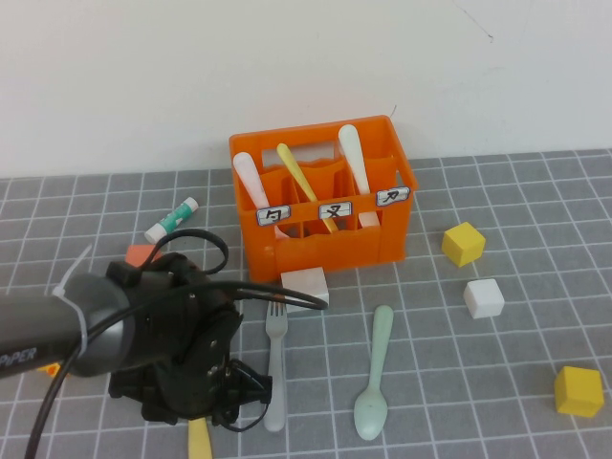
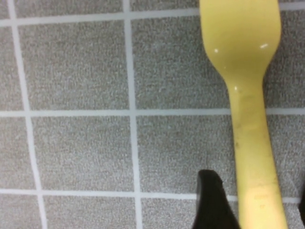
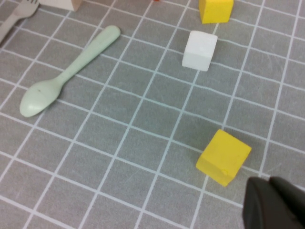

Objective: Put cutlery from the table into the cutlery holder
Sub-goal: Pick up the fork

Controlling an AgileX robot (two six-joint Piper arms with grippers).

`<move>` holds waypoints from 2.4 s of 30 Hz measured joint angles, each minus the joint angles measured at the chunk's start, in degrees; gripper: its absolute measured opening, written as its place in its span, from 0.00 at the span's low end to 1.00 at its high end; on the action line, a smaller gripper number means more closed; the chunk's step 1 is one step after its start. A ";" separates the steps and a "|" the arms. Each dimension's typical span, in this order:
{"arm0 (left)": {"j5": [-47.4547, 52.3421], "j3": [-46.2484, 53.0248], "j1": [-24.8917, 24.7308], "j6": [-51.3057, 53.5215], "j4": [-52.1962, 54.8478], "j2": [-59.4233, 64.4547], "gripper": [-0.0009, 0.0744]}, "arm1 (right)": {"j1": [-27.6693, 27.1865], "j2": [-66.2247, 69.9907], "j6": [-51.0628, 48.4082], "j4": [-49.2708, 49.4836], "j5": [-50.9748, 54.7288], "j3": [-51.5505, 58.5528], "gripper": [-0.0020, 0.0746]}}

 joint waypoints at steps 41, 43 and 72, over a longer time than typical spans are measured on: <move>-5.19 -1.01 -0.11 10.41 2.68 0.29 0.19 | 0.00 0.00 -0.22 0.52 0.00 0.00 0.02; -5.30 -1.01 -0.11 10.41 2.68 0.32 0.19 | 0.00 0.00 -0.22 0.66 0.00 0.00 0.02; -2.98 -11.25 0.69 4.74 2.51 4.42 0.53 | 0.00 0.00 -1.07 1.91 0.43 0.00 0.02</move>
